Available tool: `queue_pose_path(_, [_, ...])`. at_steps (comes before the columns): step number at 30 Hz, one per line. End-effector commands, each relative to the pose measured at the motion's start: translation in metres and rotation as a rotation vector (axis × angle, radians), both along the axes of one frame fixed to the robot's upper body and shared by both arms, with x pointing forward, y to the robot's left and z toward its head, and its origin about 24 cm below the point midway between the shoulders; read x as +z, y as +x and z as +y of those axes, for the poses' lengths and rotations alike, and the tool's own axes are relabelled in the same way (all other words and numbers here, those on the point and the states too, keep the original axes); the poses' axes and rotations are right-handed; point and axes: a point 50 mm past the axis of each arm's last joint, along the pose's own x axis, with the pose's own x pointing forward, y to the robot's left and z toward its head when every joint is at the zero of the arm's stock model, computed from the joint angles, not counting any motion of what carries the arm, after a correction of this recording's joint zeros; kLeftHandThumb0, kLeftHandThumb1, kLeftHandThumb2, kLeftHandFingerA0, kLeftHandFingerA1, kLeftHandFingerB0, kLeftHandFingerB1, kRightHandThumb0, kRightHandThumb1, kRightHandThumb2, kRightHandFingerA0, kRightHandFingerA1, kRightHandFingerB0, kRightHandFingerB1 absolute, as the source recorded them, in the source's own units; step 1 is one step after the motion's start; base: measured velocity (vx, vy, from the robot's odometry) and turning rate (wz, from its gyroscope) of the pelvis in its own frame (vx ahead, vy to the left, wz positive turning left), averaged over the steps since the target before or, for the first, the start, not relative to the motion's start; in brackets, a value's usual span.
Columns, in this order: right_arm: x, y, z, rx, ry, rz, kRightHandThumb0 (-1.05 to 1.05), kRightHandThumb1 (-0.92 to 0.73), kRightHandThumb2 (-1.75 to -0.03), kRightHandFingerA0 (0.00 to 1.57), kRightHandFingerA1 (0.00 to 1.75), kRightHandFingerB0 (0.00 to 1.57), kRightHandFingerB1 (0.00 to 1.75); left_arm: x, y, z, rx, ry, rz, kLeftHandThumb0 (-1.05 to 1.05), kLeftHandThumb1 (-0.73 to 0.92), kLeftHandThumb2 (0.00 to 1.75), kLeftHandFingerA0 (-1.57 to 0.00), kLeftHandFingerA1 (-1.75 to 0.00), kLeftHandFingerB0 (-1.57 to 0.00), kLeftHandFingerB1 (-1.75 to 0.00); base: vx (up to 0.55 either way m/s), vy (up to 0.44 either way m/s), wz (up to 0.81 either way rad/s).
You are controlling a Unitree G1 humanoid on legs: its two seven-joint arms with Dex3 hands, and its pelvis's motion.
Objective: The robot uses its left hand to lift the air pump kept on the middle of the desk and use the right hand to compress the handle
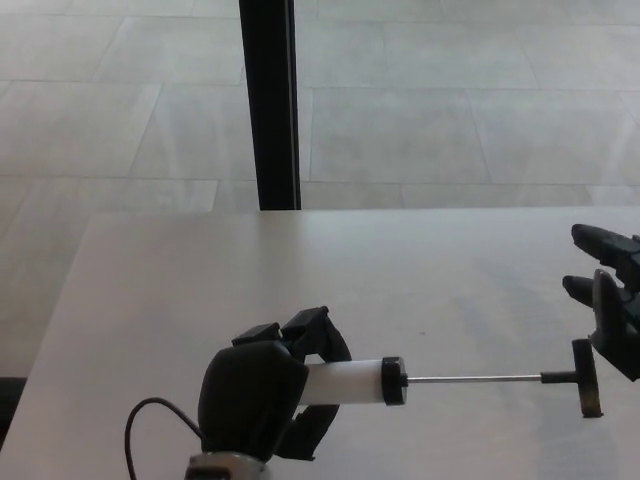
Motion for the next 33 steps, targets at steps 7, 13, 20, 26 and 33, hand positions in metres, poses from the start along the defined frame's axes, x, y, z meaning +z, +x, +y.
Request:
queue_pose_path(7, [0.009, -0.001, 0.01, 0.036, -0.028, 0.044, -0.81, -0.78, -1.16, 0.03, 0.43, 0.12, 0.46, 0.005, 0.009, 0.014, -0.013, 0.157, -0.013, -0.07, 0.4, 1.41, -0.86, -1.75, -0.81, -1.56, 0.0, 0.0, 0.0])
queue_pose_path(13, [0.014, 0.004, 0.016, 0.03, -0.03, 0.049, -0.82, -0.92, -0.79, 0.03, 0.4, 0.16, 0.34, 0.005, 0.011, 0.016, -0.003, 0.143, -0.008, -0.05, 0.43, 1.46, -0.89, -1.75, -0.82, -1.55, 0.0, 0.0, 0.0])
queue_pose_path(20, [0.005, 0.002, 0.035, 0.014, 0.068, 0.073, -0.84, -0.8, -1.19, 0.03, 0.39, 0.12, 0.42, 0.008, 0.013, 0.006, 0.03, 0.065, -0.02, -0.05, 0.45, 1.43, -0.92, -1.75, -0.84, -1.53, 0.0, 0.0, 0.0])
queue_pose_path(26, [-0.007, -0.008, 0.04, -0.024, 0.137, 0.101, -0.77, -0.79, -1.18, 0.02, 0.45, 0.06, 0.38, 0.011, 0.016, 0.004, 0.07, 0.002, -0.014, -0.03, 0.46, 1.46, -0.94, -1.75, -0.85, -1.53, 0.0, 0.0, 0.0])
queue_pose_path(33, [-0.015, -0.012, 0.039, -0.059, 0.188, 0.116, -0.84, -0.92, -0.78, 0.05, 0.42, 0.11, 0.31, 0.016, 0.019, 0.005, 0.119, -0.11, 0.003, -0.04, 0.47, 1.4, -1.01, -1.75, -0.81, -1.67, 0.0, 0.0, 0.0])
